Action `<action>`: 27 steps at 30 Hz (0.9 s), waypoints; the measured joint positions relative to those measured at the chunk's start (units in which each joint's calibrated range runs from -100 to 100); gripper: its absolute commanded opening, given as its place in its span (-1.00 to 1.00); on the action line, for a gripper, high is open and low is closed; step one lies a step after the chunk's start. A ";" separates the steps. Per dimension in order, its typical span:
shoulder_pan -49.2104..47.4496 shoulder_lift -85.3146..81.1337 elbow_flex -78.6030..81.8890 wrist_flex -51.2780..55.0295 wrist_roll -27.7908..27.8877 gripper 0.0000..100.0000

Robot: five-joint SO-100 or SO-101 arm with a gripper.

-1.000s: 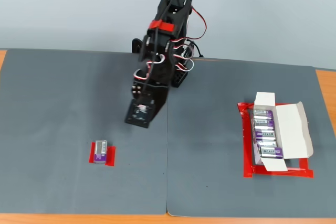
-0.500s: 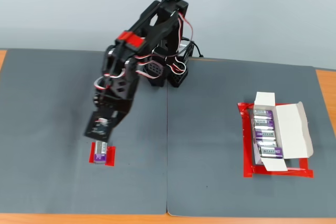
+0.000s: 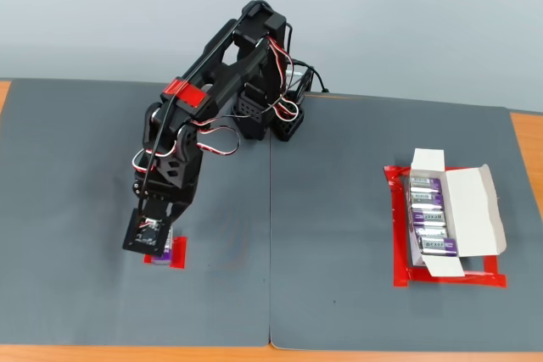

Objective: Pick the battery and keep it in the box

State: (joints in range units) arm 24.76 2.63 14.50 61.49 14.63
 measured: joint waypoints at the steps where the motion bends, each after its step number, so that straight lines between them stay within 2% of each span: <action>1: 0.00 0.68 0.00 -1.04 0.00 -0.96; 21: -0.37 6.46 -2.33 -6.24 2.64 -0.95; 27: -1.03 6.46 -2.33 -6.07 2.69 -0.71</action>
State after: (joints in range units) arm 23.73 9.09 12.17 55.42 17.31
